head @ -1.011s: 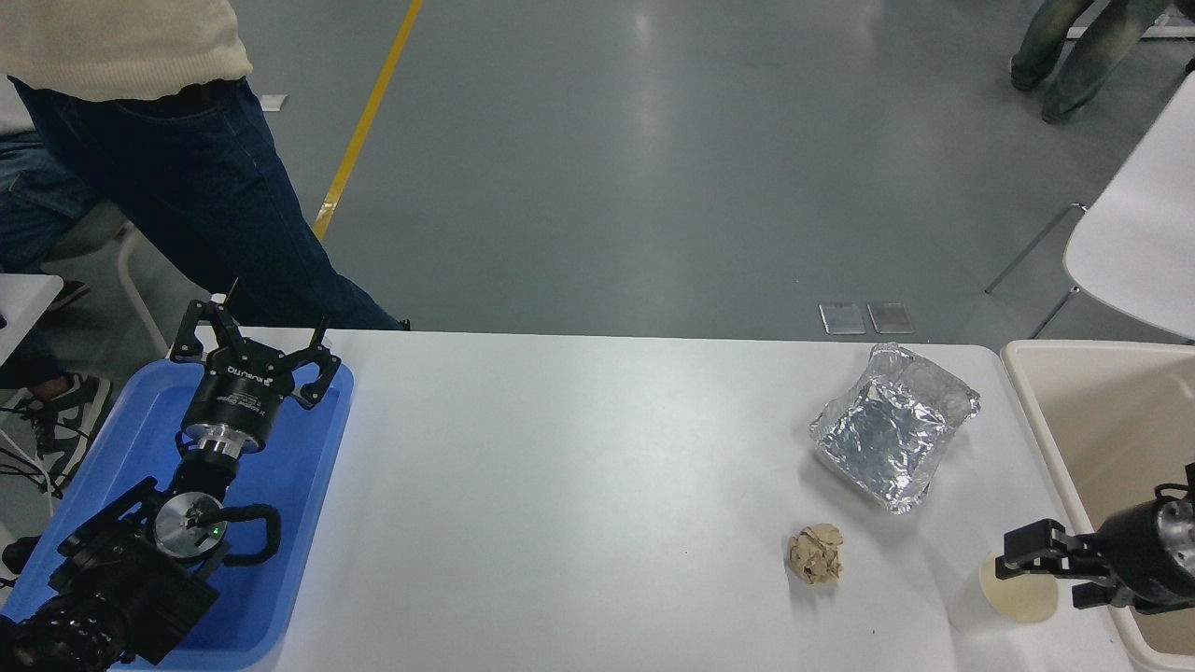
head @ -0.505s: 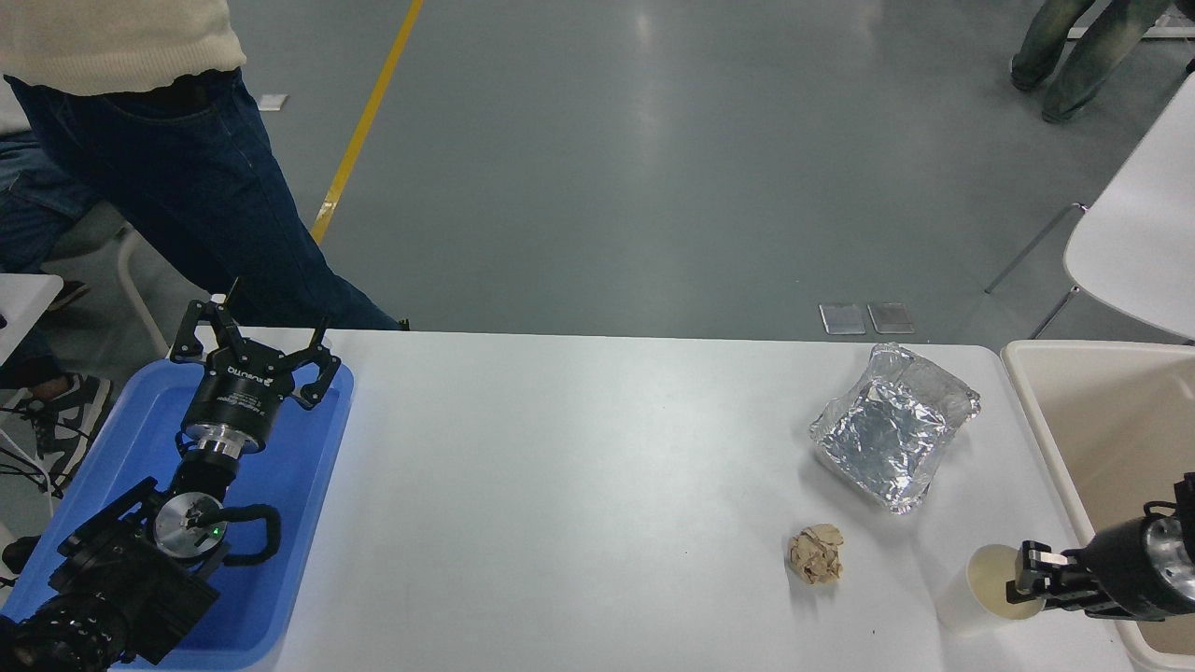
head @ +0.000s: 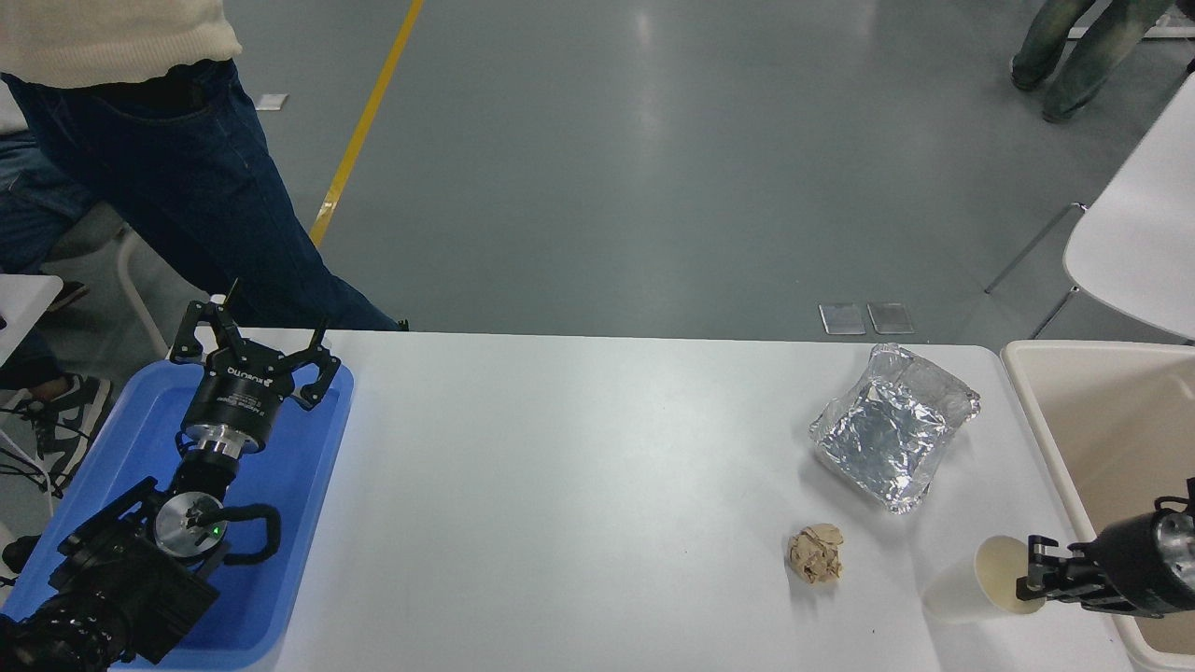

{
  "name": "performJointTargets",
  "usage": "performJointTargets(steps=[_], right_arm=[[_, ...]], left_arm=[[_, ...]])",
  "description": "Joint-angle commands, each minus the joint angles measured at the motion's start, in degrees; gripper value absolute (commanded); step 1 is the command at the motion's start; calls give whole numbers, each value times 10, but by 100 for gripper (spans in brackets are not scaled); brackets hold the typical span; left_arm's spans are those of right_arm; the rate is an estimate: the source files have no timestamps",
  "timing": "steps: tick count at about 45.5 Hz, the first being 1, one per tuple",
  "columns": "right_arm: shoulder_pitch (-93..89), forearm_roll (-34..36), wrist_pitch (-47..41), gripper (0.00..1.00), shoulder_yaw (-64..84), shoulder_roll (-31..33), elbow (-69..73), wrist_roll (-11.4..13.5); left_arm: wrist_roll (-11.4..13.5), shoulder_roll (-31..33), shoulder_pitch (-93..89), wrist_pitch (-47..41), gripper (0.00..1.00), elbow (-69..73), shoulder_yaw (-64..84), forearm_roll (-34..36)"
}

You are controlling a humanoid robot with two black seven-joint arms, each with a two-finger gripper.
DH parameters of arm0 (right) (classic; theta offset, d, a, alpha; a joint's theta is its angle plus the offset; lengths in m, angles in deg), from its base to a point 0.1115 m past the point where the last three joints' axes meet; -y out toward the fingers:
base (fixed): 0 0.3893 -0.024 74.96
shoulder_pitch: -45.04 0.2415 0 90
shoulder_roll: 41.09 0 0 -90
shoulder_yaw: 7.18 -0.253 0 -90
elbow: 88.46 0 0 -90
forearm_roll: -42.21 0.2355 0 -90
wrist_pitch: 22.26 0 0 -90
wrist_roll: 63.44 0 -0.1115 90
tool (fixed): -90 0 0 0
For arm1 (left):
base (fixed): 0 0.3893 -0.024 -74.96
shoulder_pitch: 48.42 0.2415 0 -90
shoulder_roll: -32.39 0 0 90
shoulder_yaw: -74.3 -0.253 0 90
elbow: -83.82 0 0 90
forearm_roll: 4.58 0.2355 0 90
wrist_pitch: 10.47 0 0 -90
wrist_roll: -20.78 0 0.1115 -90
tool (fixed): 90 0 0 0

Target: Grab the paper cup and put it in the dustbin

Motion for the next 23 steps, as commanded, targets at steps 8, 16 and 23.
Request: performJointTargets(steps=[8,16,23], right_arm=[[312,-8,-65,0,210,-26,127,-2],[406,-8,-209,0,242,-85,127,-1],[450,-8,-280,0,242,-103,127,-2]], left_arm=[[0,0,0,1,100,0,0,0],[0,0,0,1,100,0,0,0],[0,0,0,1,100,0,0,0]])
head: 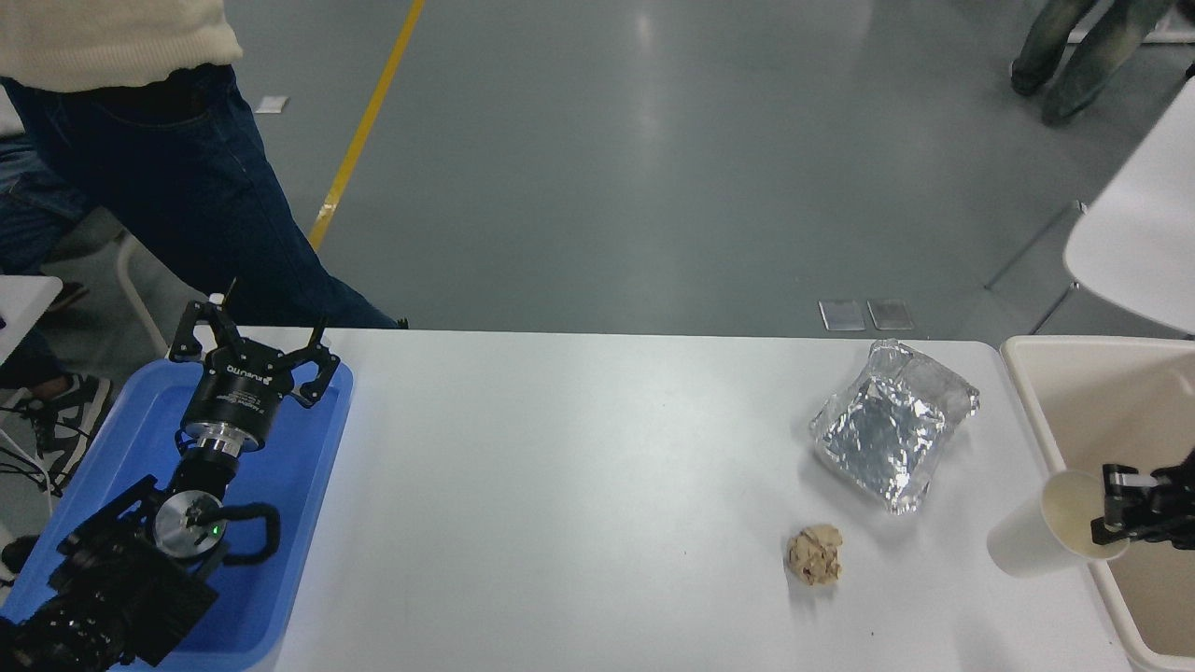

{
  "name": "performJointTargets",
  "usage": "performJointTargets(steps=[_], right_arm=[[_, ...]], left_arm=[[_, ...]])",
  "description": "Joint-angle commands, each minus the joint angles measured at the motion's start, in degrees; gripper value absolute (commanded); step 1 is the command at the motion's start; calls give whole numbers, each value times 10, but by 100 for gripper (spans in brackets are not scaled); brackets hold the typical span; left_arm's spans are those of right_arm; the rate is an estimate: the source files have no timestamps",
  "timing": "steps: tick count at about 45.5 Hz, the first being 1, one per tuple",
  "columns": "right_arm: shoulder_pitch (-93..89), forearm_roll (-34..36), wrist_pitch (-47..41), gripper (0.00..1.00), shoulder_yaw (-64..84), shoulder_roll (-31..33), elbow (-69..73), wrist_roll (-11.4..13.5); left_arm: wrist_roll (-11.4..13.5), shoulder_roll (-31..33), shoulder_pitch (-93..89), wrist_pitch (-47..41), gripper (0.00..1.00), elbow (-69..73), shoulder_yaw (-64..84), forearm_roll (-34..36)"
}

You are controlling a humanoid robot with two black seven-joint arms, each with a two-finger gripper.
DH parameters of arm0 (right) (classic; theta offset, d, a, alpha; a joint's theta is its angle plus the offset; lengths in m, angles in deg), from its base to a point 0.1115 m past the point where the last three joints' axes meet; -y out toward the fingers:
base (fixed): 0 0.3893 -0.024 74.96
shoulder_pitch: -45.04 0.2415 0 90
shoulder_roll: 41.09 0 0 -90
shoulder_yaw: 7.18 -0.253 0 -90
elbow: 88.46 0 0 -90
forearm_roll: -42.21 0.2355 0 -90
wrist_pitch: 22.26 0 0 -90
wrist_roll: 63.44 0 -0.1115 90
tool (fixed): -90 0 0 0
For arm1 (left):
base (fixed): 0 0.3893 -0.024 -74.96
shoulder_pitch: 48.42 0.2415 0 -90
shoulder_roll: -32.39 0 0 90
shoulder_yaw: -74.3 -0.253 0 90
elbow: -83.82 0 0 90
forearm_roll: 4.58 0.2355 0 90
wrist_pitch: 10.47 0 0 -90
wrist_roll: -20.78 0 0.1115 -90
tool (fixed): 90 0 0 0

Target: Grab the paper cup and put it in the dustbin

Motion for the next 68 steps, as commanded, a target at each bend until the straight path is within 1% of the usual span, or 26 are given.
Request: performJointTargets(steps=[1,15,34,40,47,52,58,63,68], right_arm=[[111,-1,-120,0,33,-37,14,0],[225,-1,-120,0,38,-47,15,0],[252,0,-120,0,41,-53,15,1],[252,-1,-120,0,45,-42,9,2],[231,11,-120,0,81,2,-14,3],[172,14,-16,0,92,37,-25,3],[94,65,81,0,87,61,-62,3],[9,101,109,0,62,66,-127,4],[-108,135,112,0,14,66,-215,10]], left_arm=[[0,0,0,1,100,0,0,0],[0,0,0,1,100,0,0,0],[0,0,0,1,100,0,0,0],[0,0,0,1,100,0,0,0],[0,0,0,0,100,0,0,0],[0,0,0,0,100,0,0,0],[0,0,0,1,100,0,0,0],[0,0,0,1,100,0,0,0],[0,0,0,1,100,0,0,0]])
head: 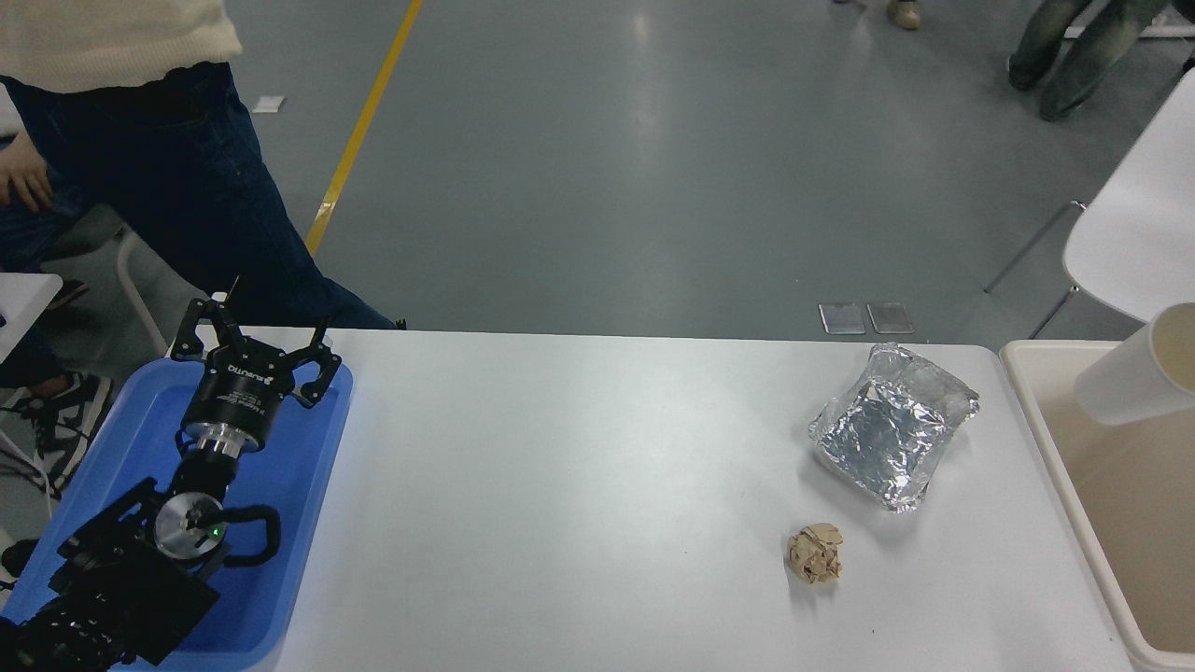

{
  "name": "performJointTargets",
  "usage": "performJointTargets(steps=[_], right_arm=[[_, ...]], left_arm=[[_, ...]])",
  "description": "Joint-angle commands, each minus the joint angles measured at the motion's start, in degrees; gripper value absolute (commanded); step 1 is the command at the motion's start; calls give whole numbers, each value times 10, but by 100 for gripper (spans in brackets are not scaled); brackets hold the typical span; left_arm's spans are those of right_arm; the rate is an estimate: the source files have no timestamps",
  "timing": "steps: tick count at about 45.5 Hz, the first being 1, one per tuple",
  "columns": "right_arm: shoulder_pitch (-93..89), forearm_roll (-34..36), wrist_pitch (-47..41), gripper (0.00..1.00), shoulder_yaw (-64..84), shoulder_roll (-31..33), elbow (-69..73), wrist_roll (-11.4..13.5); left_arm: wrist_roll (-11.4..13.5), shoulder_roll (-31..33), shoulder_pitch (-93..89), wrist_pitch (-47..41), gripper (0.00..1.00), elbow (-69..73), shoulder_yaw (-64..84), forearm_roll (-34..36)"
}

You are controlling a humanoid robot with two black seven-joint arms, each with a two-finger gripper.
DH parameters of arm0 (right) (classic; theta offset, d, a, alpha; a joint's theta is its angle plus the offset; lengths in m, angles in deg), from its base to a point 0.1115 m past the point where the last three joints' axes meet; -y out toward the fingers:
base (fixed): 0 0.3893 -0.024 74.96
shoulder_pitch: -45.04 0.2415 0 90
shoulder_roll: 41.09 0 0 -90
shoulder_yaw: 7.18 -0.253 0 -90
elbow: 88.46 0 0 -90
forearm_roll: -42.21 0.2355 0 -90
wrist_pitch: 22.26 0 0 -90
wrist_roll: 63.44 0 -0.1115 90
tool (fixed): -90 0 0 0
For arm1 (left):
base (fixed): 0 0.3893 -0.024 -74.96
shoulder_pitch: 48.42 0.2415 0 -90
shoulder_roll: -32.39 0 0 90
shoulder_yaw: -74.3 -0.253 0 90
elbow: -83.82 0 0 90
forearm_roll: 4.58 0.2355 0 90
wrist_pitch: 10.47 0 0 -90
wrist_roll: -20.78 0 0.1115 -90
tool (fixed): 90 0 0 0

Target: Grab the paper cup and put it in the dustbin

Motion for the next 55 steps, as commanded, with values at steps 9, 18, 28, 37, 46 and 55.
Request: performJointTargets(steps=[9,18,28,37,46,55], right_arm=[[-377,76,64,0,-159,21,-291,53],[-545,109,69,0,-295,26,-412,126],[-683,109,144,0,-433,24,-506,215],[-786,109,197,0,-504,-10,-593,236],[-874,102,215,0,-598,-40,-659,237],[-881,100,242,21,-602,-42,-663,237]], left_arm=[[0,0,0,1,100,0,0,0],[0,0,0,0,100,0,0,0],[0,0,0,1,100,0,0,0],[0,0,0,1,100,0,0,0],[0,0,0,1,100,0,0,0],[0,0,0,1,100,0,0,0]])
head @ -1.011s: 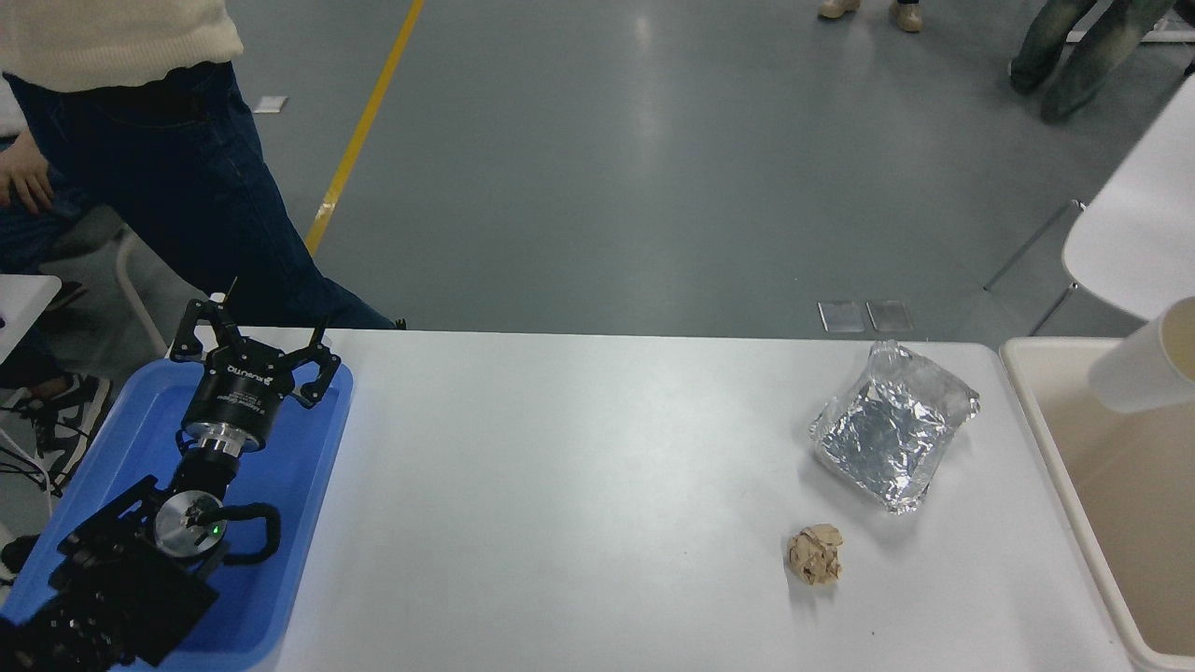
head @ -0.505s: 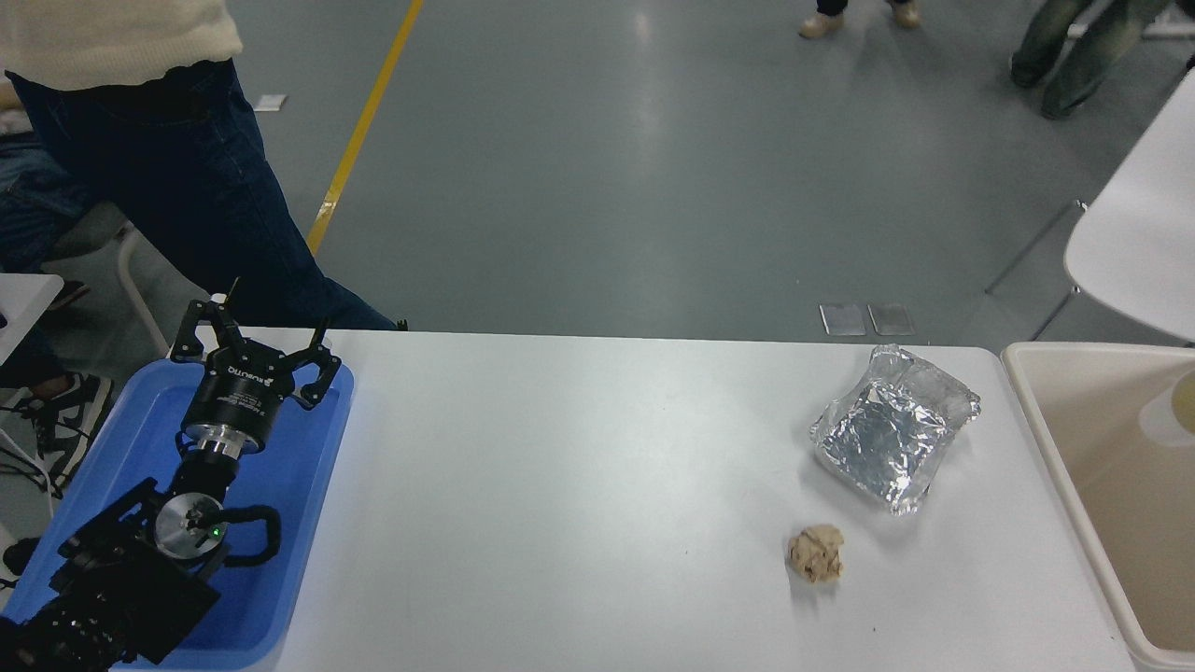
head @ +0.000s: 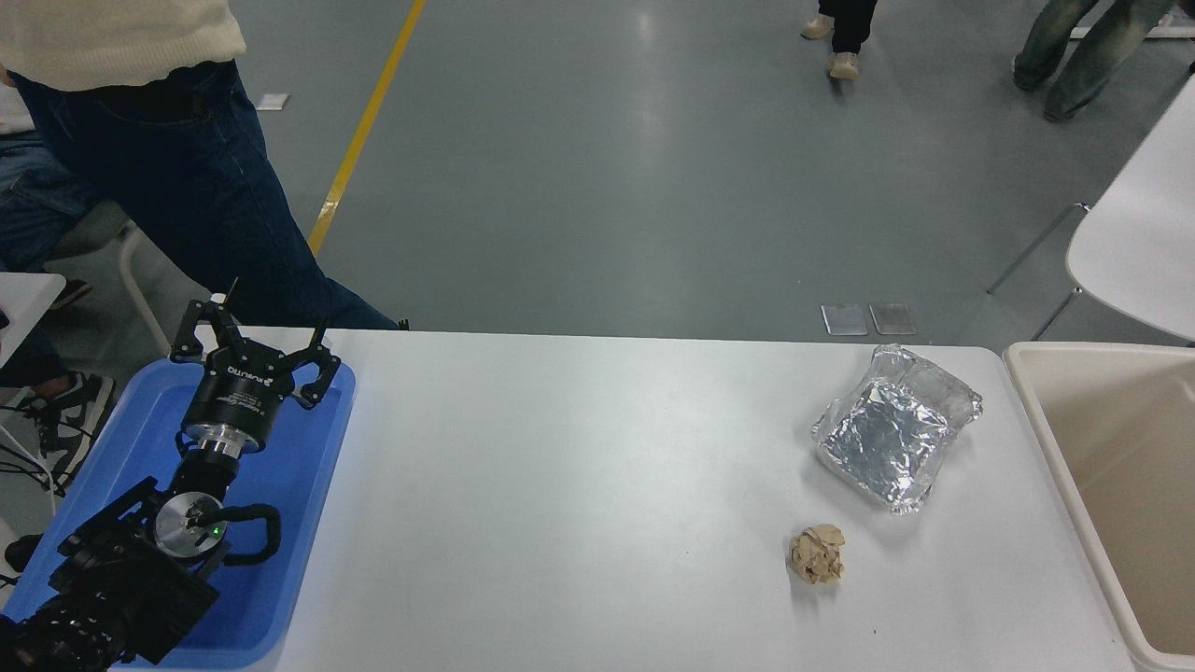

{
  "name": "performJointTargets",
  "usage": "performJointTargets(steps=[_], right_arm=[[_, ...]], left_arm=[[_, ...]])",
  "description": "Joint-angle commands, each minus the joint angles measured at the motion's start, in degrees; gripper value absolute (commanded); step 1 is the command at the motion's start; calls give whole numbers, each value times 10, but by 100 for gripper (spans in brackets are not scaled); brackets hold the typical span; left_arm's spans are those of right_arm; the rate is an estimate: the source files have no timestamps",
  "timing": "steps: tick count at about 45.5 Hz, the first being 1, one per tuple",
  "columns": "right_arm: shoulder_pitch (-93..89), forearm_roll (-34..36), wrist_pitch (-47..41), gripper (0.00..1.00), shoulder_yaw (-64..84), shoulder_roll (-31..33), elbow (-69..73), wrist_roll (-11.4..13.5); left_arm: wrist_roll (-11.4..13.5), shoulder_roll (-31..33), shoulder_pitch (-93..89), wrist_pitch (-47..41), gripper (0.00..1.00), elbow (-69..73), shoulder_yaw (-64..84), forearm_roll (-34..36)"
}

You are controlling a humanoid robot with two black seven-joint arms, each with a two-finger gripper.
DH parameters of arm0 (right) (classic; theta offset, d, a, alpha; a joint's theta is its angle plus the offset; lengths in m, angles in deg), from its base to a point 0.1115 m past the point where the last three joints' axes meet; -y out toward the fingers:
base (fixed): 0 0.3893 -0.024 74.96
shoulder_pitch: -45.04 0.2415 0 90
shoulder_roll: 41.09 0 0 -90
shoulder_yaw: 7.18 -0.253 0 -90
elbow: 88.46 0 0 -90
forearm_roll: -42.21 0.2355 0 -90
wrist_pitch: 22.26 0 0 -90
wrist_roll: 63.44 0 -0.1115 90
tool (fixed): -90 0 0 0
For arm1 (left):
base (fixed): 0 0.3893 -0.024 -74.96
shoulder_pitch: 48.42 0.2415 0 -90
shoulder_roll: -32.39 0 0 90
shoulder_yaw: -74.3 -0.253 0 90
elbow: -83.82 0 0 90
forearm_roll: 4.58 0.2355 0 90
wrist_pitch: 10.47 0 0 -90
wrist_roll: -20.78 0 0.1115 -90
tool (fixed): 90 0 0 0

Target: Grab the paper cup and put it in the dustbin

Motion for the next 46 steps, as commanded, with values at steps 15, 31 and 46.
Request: performJointTargets(steps=[15,31,46], right_arm=[[-49,-3,125,92,-43,-13,-25,6],[-39,-24,124,93,-93,-6,12,7],[59,-103,123,94,-90,81,200,7]], left_arm=[[0,0,0,0,100,0,0,0],[0,0,0,0,100,0,0,0],[0,0,0,-1,100,0,0,0]])
